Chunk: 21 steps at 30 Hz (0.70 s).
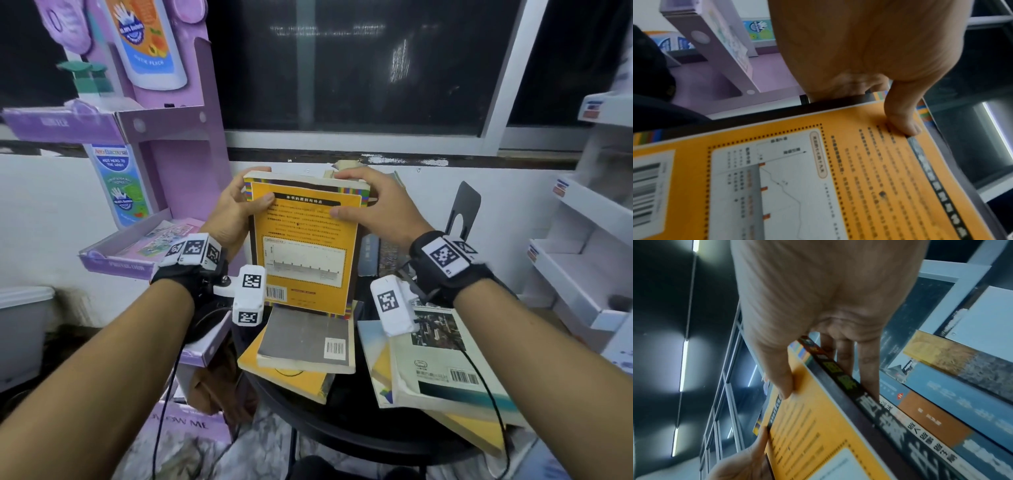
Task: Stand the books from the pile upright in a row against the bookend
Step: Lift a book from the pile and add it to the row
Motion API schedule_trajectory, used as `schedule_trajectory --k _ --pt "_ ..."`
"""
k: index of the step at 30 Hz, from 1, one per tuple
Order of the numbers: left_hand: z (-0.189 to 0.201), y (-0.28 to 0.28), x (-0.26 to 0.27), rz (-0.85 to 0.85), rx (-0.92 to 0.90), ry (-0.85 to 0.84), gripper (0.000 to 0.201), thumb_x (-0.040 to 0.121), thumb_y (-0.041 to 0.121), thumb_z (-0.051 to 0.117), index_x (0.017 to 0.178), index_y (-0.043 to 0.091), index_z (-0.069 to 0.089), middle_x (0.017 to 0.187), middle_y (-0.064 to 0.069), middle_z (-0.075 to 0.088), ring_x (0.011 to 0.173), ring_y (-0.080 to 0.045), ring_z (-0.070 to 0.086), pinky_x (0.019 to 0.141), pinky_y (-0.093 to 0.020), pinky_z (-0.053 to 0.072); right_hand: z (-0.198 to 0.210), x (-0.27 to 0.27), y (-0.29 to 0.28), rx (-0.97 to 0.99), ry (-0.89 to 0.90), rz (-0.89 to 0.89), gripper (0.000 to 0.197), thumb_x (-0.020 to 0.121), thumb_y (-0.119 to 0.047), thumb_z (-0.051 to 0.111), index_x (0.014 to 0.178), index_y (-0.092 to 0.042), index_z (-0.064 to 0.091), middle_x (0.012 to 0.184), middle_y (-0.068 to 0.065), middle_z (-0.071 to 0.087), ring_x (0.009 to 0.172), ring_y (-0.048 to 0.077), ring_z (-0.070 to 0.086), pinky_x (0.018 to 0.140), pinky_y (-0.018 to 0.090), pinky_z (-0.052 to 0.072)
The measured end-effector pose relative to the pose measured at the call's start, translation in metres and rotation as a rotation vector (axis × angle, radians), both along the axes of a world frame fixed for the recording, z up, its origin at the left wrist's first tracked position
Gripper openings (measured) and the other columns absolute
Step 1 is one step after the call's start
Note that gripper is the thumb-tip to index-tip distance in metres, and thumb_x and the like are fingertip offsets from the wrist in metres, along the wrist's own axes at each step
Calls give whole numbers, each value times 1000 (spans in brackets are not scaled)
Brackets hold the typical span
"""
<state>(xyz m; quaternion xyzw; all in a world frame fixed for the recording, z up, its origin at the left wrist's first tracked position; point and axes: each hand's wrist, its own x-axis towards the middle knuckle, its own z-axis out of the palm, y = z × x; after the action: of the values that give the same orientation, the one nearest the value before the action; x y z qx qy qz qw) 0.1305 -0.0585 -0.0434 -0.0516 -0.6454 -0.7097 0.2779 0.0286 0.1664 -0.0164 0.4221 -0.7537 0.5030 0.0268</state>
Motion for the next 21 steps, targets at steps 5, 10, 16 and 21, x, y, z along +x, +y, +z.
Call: schedule_trajectory --k 5,10,16,21 --pt "-1 0 -7 16 20 16 31 89 5 58 116 20 54 92 0 74 87 -19 71 73 -32 57 18 9 -1 154 96 23 47 78 -27 79 120 -32 59 110 -8 63 90 8 67 77 33 60" --pt "-1 1 -11 1 67 45 36 80 10 65 114 18 57 92 -4 73 87 -22 70 73 -34 57 34 20 -7 403 218 46 71 75 -44 78 138 -42 45 130 -7 58 107 13 61 89 33 54" --pt "-3 0 -14 24 50 1 28 86 11 58 113 15 56 96 -7 71 91 -24 69 78 -39 57 34 26 -10 394 252 36 65 83 -29 74 142 -33 45 128 -4 59 94 10 64 76 21 54" --pt "2 3 -15 51 -9 -56 50 83 22 61 127 1 50 112 -18 65 101 -32 65 86 -43 54 36 27 -6 340 232 29 59 84 -27 72 139 -29 50 127 -5 60 99 13 64 73 19 52"
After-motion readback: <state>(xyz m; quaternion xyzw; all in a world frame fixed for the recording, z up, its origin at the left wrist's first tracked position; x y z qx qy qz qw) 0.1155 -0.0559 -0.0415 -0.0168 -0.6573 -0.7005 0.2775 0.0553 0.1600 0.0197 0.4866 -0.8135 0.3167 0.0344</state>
